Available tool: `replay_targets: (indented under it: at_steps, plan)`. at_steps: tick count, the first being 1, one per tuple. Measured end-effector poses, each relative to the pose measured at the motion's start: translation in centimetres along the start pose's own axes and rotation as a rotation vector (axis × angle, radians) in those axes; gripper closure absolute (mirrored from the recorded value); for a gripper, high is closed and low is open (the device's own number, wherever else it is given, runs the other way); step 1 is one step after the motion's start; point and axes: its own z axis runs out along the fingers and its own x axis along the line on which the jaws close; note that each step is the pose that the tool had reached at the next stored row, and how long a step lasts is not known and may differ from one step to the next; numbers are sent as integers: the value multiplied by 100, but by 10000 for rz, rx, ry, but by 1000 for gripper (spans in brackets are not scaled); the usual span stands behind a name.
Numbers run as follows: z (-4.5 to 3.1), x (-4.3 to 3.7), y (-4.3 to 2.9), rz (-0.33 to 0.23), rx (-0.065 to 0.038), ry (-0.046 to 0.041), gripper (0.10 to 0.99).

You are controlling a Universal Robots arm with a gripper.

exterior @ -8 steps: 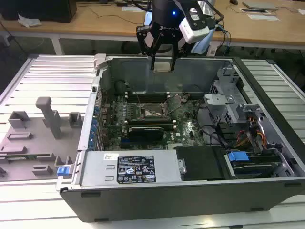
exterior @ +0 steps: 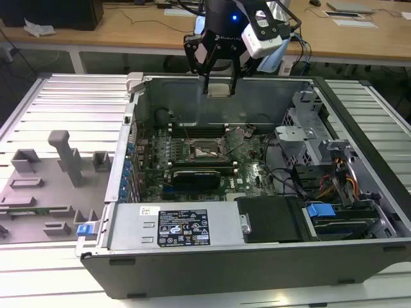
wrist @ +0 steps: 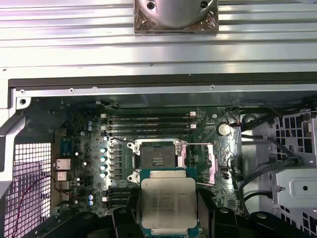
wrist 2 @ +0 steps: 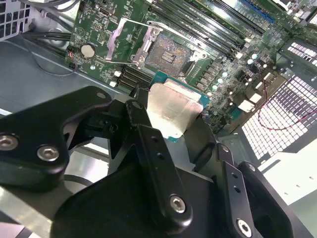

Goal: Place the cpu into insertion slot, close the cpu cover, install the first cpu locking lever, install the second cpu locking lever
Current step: 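Place the cpu into insertion slot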

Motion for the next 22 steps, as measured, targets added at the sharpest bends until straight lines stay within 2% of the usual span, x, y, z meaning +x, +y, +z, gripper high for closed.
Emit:
replay_targets:
  at_steps: [5,8,11,22]
  plan:
    - [16,0,-1,0,0,0,549]
    - [60,0,-5,0,1,0,549]
    - [139,3,-12,0,0,0,549]
    - [233,22,-22,1,18,0,549]
